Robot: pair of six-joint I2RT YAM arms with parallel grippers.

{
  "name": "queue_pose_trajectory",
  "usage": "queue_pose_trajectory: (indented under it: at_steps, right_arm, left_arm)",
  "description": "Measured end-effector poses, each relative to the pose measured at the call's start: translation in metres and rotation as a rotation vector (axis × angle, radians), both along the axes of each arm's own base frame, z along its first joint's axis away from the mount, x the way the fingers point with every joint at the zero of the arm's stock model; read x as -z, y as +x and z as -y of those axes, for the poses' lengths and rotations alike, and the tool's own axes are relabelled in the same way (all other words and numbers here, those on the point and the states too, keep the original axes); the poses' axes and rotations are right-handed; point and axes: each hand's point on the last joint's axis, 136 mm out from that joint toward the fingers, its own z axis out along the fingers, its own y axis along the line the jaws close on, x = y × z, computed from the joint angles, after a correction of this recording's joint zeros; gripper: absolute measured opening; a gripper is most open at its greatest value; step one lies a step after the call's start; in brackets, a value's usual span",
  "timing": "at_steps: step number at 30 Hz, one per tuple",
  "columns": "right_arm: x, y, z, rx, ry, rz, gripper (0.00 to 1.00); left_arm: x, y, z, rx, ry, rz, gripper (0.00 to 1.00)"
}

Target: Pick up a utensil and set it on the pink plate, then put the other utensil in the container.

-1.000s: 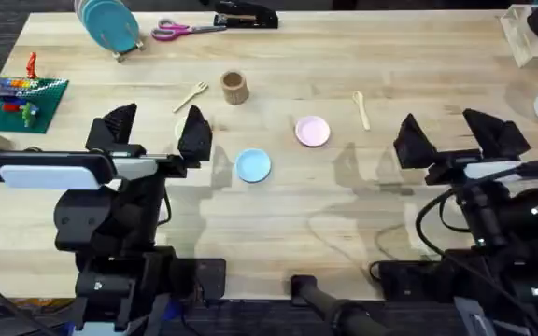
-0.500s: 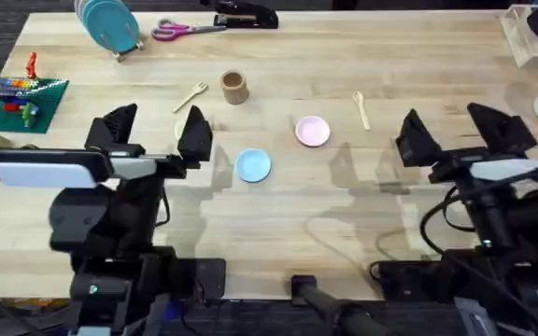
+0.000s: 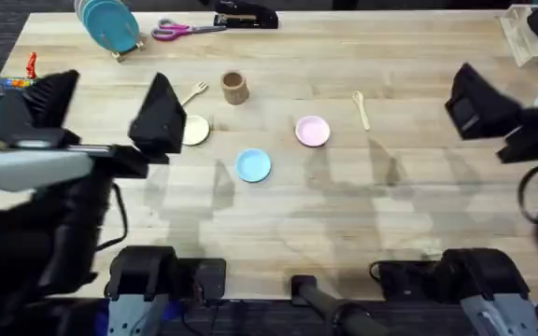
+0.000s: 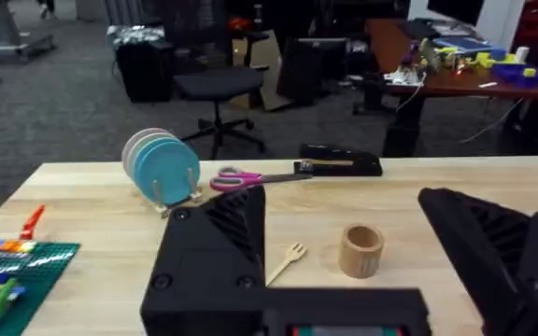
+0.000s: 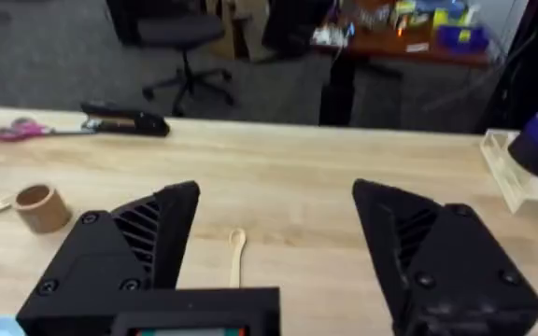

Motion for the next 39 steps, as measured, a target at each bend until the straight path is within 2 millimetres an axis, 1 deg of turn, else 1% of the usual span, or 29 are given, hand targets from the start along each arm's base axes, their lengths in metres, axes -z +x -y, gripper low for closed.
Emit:
queue_pose_trajectory:
  at_steps: [4, 7, 11, 15, 22, 28, 31, 35, 39]
  right_arm:
    - [-0.017, 0.003, 0.000, 0.000, 0.001, -0.094, 0.996]
    - [-0.023, 0.005, 0.000, 0.000, 0.002, -0.173, 0.996]
    - [-0.023, 0.010, 0.000, 0.000, 0.003, -0.288, 0.996]
    - [-0.016, 0.015, 0.000, 0.000, 0.004, -0.413, 0.997]
    - [0.001, 0.030, 0.000, 0.000, 0.006, -0.624, 0.996]
    - [0.019, 0.049, 0.000, 0.000, 0.007, -0.770, 0.996]
    - [0.032, 0.059, 0.001, 0.000, 0.008, -0.830, 0.996]
    - [0.048, 0.066, 0.001, 0.000, 0.009, -0.892, 0.997]
    - [0.052, 0.069, 0.001, 0.000, 0.009, -0.908, 0.998]
  left_arm:
    - [-0.020, -0.001, -0.003, -0.015, 0.000, -0.052, 0.993]
    - [-0.032, 0.003, -0.003, -0.015, -0.001, -0.102, 0.993]
    - [-0.041, 0.014, -0.003, -0.018, 0.000, -0.201, 0.993]
    - [-0.044, 0.028, -0.003, -0.017, 0.001, -0.328, 0.994]
    - [-0.034, 0.049, -0.002, -0.009, 0.004, -0.569, 0.994]
    - [-0.013, 0.064, 0.001, 0.021, 0.027, -0.764, 0.994]
    - [-0.002, 0.073, 0.003, 0.038, 0.044, -0.823, 0.994]
    - [0.014, 0.083, 0.003, 0.052, 0.071, -0.887, 0.994]
    - [0.022, 0.087, 0.003, 0.059, 0.084, -0.914, 0.994]
